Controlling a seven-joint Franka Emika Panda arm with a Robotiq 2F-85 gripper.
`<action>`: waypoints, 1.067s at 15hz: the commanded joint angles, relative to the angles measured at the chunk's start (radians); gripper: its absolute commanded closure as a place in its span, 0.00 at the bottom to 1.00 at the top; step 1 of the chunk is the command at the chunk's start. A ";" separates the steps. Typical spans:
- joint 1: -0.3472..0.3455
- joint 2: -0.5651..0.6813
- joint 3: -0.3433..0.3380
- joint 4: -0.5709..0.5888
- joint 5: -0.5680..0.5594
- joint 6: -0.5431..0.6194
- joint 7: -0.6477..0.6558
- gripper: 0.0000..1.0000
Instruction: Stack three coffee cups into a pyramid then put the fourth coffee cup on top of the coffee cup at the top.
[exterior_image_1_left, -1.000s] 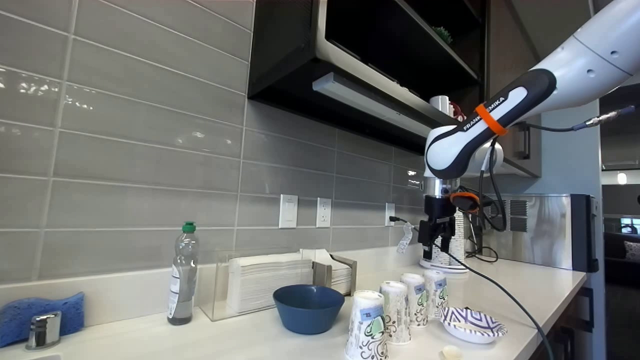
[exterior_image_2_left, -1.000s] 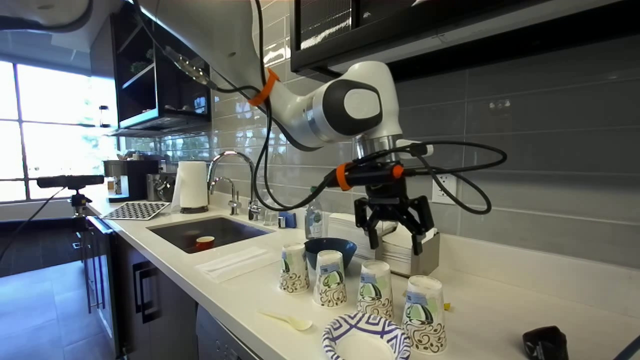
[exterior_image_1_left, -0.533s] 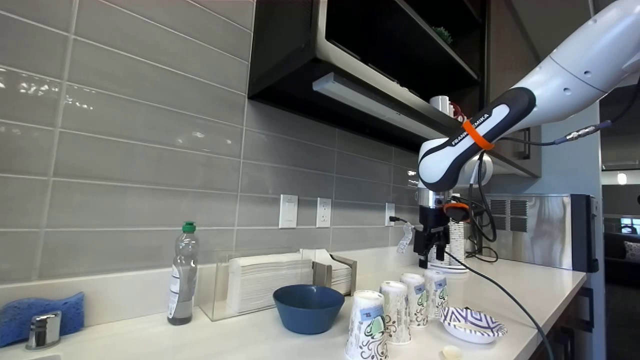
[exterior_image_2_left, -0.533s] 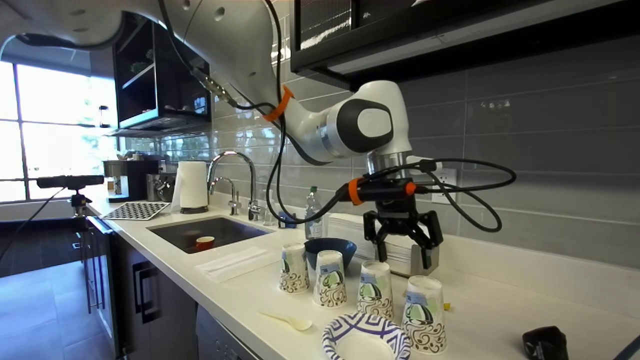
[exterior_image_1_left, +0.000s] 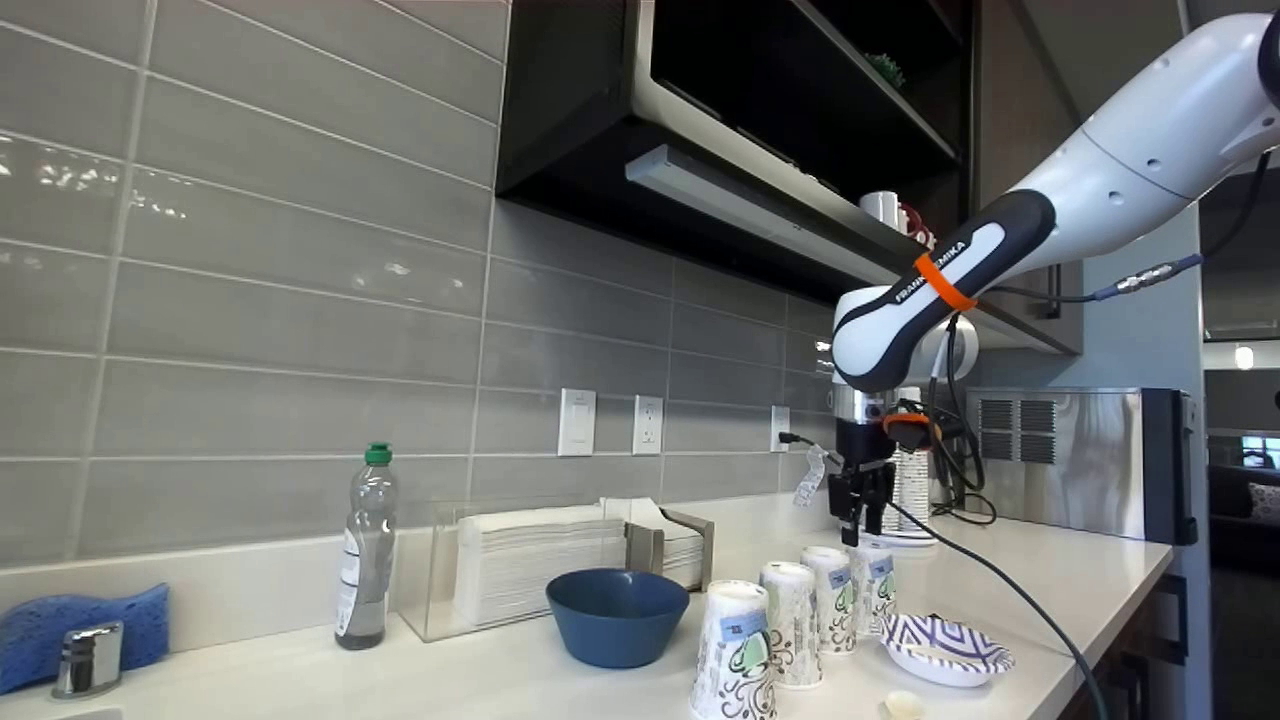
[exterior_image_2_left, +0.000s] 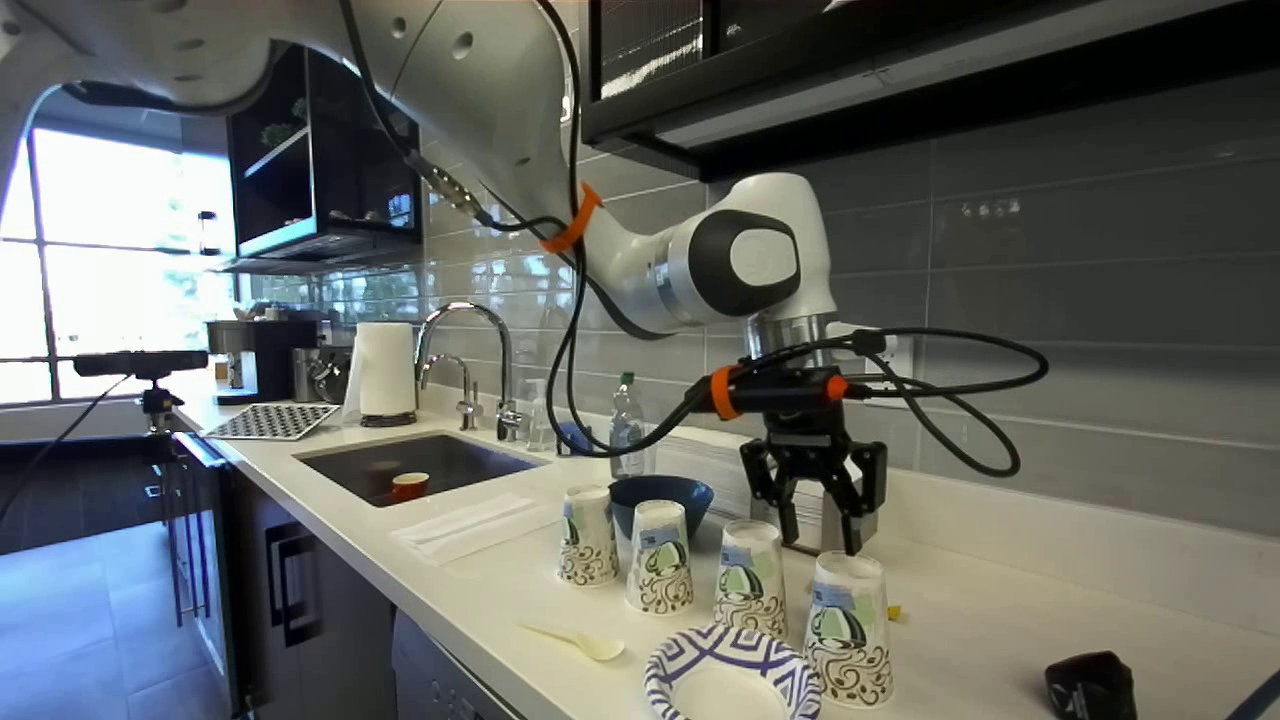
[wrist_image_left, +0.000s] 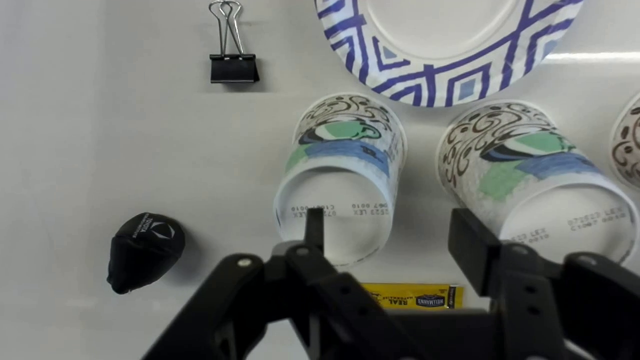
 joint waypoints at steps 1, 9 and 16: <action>-0.016 0.024 0.013 0.027 0.021 0.002 -0.028 0.42; -0.017 0.029 0.015 0.026 0.026 -0.003 -0.029 0.82; -0.021 0.037 0.015 0.028 0.029 -0.004 -0.029 0.96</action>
